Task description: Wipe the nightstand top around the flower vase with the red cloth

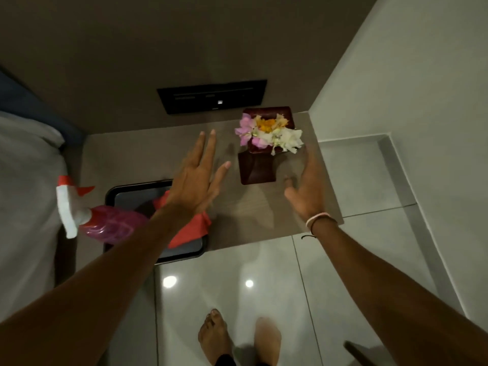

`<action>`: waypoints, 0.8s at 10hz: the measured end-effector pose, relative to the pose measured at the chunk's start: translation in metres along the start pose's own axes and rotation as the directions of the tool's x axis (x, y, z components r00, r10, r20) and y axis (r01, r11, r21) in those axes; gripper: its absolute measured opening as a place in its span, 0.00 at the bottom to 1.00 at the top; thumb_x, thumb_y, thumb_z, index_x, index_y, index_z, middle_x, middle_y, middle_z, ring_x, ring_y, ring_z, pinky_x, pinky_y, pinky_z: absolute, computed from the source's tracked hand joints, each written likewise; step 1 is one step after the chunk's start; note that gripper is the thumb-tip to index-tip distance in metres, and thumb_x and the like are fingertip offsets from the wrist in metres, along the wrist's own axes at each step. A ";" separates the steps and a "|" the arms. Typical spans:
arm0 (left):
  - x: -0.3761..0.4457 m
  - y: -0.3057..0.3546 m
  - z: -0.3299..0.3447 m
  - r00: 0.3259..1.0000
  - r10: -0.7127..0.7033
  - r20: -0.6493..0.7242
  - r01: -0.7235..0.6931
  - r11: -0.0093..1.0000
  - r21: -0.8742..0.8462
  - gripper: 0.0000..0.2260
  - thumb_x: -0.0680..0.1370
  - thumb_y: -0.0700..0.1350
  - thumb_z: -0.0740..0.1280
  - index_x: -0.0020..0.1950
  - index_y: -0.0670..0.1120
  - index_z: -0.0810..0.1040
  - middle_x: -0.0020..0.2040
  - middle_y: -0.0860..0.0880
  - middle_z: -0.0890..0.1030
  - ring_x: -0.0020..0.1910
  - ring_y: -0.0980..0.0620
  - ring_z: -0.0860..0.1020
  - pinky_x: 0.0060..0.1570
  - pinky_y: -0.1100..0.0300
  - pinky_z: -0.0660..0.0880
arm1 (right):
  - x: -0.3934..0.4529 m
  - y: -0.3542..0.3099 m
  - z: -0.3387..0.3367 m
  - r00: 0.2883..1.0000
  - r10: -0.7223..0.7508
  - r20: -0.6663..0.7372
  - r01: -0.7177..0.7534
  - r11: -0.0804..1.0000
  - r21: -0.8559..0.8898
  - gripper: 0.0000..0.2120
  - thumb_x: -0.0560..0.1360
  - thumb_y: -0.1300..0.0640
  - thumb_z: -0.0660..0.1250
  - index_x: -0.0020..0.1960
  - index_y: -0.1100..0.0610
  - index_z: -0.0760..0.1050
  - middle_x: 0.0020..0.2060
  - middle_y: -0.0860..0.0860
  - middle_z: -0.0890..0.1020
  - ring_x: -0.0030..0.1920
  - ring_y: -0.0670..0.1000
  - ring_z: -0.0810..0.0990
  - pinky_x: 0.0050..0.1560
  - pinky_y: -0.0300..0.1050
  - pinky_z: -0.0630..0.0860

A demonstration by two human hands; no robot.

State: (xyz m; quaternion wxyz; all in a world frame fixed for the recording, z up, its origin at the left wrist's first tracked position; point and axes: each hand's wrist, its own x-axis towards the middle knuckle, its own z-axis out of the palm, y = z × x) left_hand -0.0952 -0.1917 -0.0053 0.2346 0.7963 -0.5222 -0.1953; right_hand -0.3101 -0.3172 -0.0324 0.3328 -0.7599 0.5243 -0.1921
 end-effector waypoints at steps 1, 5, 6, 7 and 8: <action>0.012 0.024 0.017 0.983 -0.128 0.133 0.172 0.894 -0.413 0.31 0.85 0.54 0.56 0.83 0.48 0.45 0.74 0.46 0.73 0.69 0.64 0.71 0.71 0.56 0.64 | 0.021 -0.008 0.000 0.982 0.035 0.184 -0.108 0.907 0.407 0.47 0.64 0.68 0.68 0.80 0.56 0.52 0.68 0.51 0.71 0.60 0.41 0.78 0.46 0.27 0.77; 0.073 0.056 0.086 0.960 -0.218 0.175 0.279 0.706 -0.651 0.20 0.83 0.37 0.58 0.75 0.45 0.67 0.57 0.53 0.77 0.57 0.56 0.77 0.51 0.66 0.70 | 0.065 -0.020 0.009 0.974 0.100 0.201 -0.191 0.842 0.505 0.33 0.70 0.78 0.61 0.72 0.57 0.65 0.51 0.40 0.75 0.52 0.40 0.77 0.53 0.34 0.79; 0.081 0.065 0.088 0.962 -0.204 0.182 0.273 0.694 -0.667 0.25 0.81 0.34 0.58 0.78 0.46 0.64 0.65 0.50 0.76 0.63 0.56 0.74 0.51 0.73 0.68 | 0.075 -0.024 0.001 0.980 0.058 0.191 -0.148 0.854 0.498 0.32 0.71 0.77 0.62 0.72 0.59 0.65 0.52 0.41 0.77 0.52 0.40 0.78 0.48 0.28 0.78; 0.086 0.064 0.091 0.973 -0.157 0.169 0.230 0.669 -0.707 0.27 0.80 0.31 0.57 0.79 0.44 0.62 0.66 0.49 0.75 0.67 0.54 0.73 0.52 0.78 0.70 | 0.080 -0.026 -0.003 0.978 0.045 0.203 -0.146 0.845 0.514 0.34 0.70 0.78 0.62 0.74 0.60 0.64 0.57 0.50 0.77 0.59 0.48 0.77 0.53 0.34 0.78; 0.081 0.068 0.082 0.966 -0.174 0.191 0.258 0.690 -0.677 0.29 0.80 0.32 0.58 0.80 0.47 0.59 0.64 0.49 0.75 0.67 0.50 0.72 0.59 0.64 0.71 | 0.073 -0.030 -0.011 0.978 0.050 0.201 -0.149 0.844 0.515 0.36 0.69 0.80 0.61 0.74 0.61 0.63 0.58 0.51 0.77 0.64 0.51 0.76 0.45 0.25 0.76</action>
